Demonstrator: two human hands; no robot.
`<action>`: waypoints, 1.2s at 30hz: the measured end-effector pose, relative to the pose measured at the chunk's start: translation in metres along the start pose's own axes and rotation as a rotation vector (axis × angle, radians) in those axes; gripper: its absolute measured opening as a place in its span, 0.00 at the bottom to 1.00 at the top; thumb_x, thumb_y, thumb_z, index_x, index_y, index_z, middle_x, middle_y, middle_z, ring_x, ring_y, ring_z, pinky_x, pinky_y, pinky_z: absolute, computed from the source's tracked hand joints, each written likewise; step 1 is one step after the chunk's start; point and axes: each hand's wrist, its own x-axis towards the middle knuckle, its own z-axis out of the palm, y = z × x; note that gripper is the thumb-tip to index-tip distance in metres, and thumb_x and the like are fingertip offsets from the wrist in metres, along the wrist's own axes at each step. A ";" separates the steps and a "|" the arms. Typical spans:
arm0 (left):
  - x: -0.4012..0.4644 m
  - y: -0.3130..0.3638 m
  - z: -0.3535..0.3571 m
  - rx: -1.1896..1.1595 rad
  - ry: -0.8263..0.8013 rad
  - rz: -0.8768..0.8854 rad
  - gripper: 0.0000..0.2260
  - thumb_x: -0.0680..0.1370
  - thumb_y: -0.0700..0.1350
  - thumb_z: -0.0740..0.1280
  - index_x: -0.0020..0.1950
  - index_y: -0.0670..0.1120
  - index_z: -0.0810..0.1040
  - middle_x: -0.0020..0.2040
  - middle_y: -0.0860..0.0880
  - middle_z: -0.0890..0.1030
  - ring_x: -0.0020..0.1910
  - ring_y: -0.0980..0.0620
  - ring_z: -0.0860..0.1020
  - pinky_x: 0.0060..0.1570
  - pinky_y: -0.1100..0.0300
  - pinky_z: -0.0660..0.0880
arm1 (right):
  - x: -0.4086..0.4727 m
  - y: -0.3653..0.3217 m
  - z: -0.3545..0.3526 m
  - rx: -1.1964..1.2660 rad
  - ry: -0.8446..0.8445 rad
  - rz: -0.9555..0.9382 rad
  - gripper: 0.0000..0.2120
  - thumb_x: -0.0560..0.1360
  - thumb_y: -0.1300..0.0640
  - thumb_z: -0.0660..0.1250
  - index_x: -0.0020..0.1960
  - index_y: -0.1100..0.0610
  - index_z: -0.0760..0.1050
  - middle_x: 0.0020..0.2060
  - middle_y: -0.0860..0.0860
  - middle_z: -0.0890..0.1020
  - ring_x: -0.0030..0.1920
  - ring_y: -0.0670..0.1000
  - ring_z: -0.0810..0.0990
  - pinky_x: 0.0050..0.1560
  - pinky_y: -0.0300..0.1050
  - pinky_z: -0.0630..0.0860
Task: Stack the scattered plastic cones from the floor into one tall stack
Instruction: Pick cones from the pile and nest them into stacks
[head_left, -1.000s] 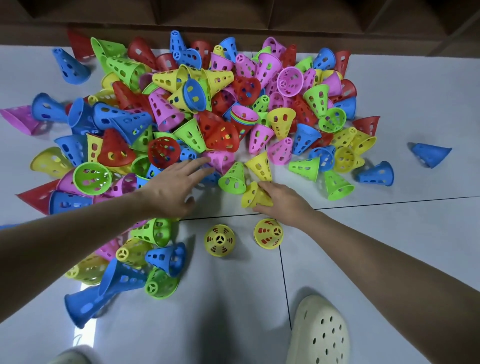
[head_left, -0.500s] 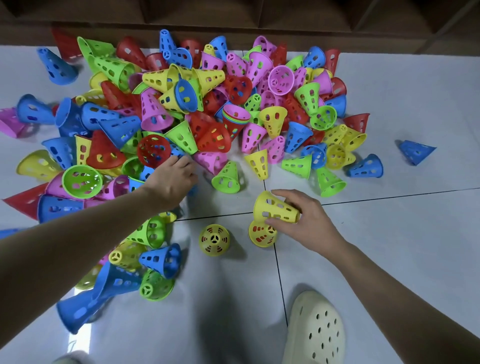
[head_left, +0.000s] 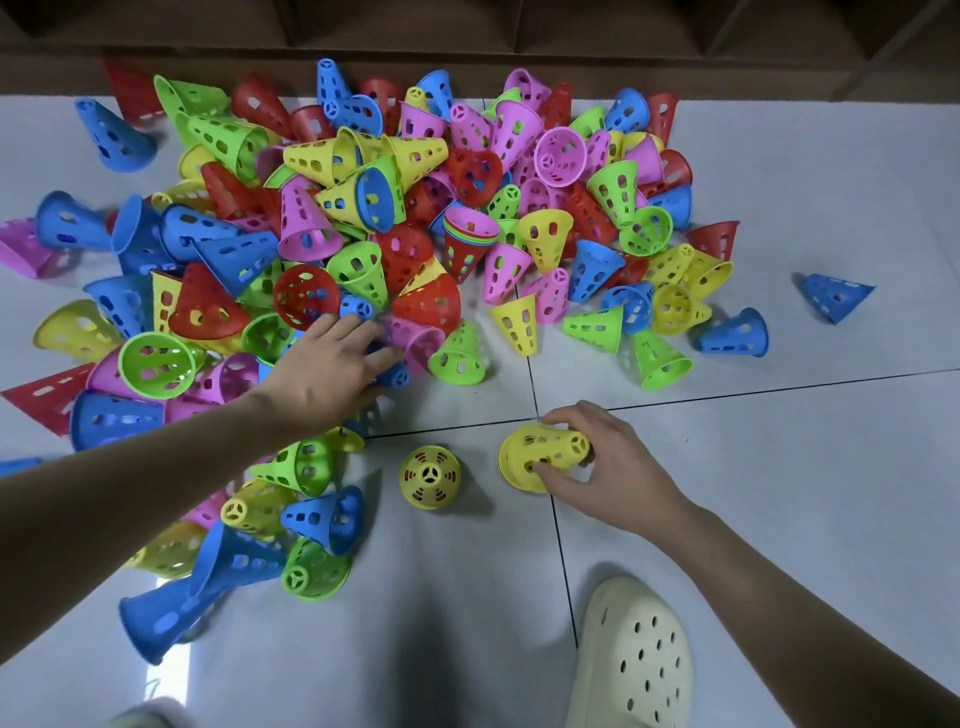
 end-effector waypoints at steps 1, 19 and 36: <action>-0.002 0.001 -0.001 -0.028 0.042 0.002 0.22 0.75 0.53 0.73 0.66 0.45 0.79 0.55 0.43 0.78 0.53 0.41 0.75 0.51 0.49 0.67 | 0.000 0.004 0.005 -0.022 -0.033 0.015 0.21 0.68 0.43 0.72 0.59 0.46 0.74 0.49 0.38 0.75 0.49 0.42 0.76 0.46 0.36 0.73; -0.053 0.076 -0.011 -0.675 0.079 0.084 0.20 0.81 0.60 0.62 0.60 0.45 0.74 0.51 0.49 0.78 0.49 0.48 0.77 0.51 0.55 0.74 | 0.019 0.022 0.038 -0.107 -0.108 0.073 0.22 0.73 0.46 0.73 0.65 0.49 0.73 0.51 0.44 0.68 0.49 0.49 0.76 0.52 0.53 0.78; -0.021 0.041 0.005 -0.610 0.067 -0.155 0.18 0.82 0.56 0.59 0.66 0.45 0.71 0.63 0.48 0.74 0.58 0.50 0.74 0.61 0.51 0.74 | 0.115 0.005 0.007 0.010 0.225 0.160 0.18 0.77 0.48 0.71 0.59 0.59 0.74 0.51 0.50 0.71 0.50 0.52 0.75 0.54 0.49 0.75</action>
